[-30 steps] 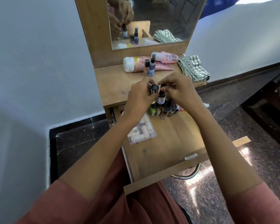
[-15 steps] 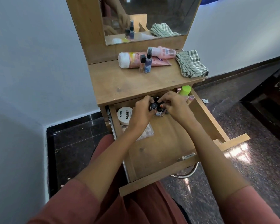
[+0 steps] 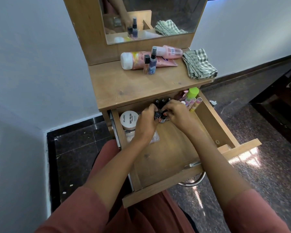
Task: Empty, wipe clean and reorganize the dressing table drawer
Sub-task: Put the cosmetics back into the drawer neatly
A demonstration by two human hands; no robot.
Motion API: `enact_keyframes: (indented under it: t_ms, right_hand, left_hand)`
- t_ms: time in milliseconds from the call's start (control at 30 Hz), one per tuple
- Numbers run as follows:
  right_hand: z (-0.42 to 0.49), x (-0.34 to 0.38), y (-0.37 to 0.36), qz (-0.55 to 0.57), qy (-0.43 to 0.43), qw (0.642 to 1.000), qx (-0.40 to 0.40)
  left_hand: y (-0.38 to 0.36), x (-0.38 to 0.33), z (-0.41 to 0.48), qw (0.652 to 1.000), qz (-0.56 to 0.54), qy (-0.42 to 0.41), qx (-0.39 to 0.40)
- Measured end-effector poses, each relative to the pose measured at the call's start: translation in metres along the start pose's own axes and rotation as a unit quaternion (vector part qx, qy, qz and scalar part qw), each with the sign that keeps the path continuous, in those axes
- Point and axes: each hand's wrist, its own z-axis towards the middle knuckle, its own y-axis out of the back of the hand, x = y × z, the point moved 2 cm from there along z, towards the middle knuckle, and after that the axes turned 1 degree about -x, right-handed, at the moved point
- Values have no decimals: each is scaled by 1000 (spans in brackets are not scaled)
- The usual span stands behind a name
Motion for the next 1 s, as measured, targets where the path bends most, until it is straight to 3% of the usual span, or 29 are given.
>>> enact_keyframes:
  t_ms: [600, 733, 1000]
  right_hand:
    - [-3, 5, 6, 16, 6, 999, -35]
    - [2, 17, 23, 59, 19, 993, -105]
    - [43, 40, 56, 171, 5, 955, -244]
  left_hand:
    - [8, -5, -4, 1000, 0, -26, -12]
    - [23, -19, -2, 995, -19, -85, -46]
    - [76, -48, 42, 967, -59, -154, -193]
